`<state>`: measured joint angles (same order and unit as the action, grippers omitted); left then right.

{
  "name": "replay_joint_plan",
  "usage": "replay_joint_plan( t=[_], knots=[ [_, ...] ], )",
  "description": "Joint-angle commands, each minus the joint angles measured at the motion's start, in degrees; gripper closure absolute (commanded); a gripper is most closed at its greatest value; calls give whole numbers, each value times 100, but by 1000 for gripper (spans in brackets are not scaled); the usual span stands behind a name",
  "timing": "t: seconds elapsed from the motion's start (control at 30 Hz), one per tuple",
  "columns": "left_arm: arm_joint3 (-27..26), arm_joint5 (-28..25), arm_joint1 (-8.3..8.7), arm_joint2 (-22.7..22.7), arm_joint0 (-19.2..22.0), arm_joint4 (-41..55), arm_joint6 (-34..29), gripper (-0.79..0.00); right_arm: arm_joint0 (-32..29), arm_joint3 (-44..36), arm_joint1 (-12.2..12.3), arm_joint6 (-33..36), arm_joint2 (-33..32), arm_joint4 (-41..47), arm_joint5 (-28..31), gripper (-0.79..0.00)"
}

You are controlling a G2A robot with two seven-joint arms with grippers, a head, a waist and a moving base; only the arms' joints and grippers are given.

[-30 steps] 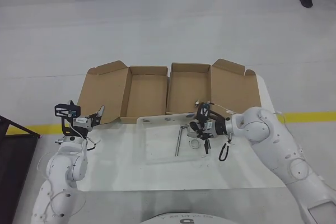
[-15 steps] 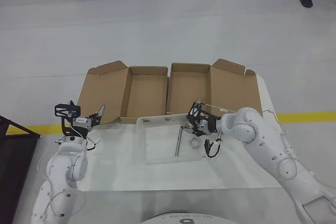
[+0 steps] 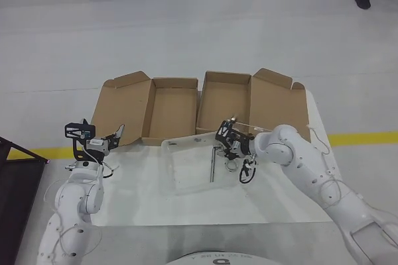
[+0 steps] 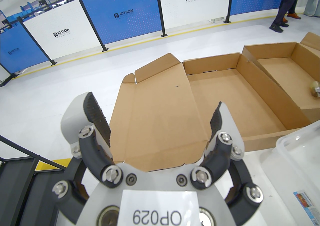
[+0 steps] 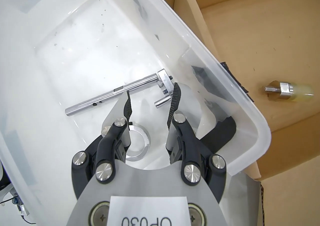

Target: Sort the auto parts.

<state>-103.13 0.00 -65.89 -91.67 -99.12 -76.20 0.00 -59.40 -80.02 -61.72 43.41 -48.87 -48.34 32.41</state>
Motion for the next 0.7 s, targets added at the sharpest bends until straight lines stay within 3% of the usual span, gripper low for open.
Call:
replay_joint_plan(
  t=[0.0, 0.4, 0.67],
  knots=[
    [0, 0, 0, 0, 0, 0, 0, -785, 59, 64, -29, 40, 79, -11, -25, -339],
    [0, 0, 0, 0, 0, 0, 0, -785, 171, 77, -103, 348, 311, -4, 7, -299],
    [0, 0, 0, 0, 0, 0, 0, -785, 16, -248, 75, 880, -100, 511, 527, -289]
  ],
)
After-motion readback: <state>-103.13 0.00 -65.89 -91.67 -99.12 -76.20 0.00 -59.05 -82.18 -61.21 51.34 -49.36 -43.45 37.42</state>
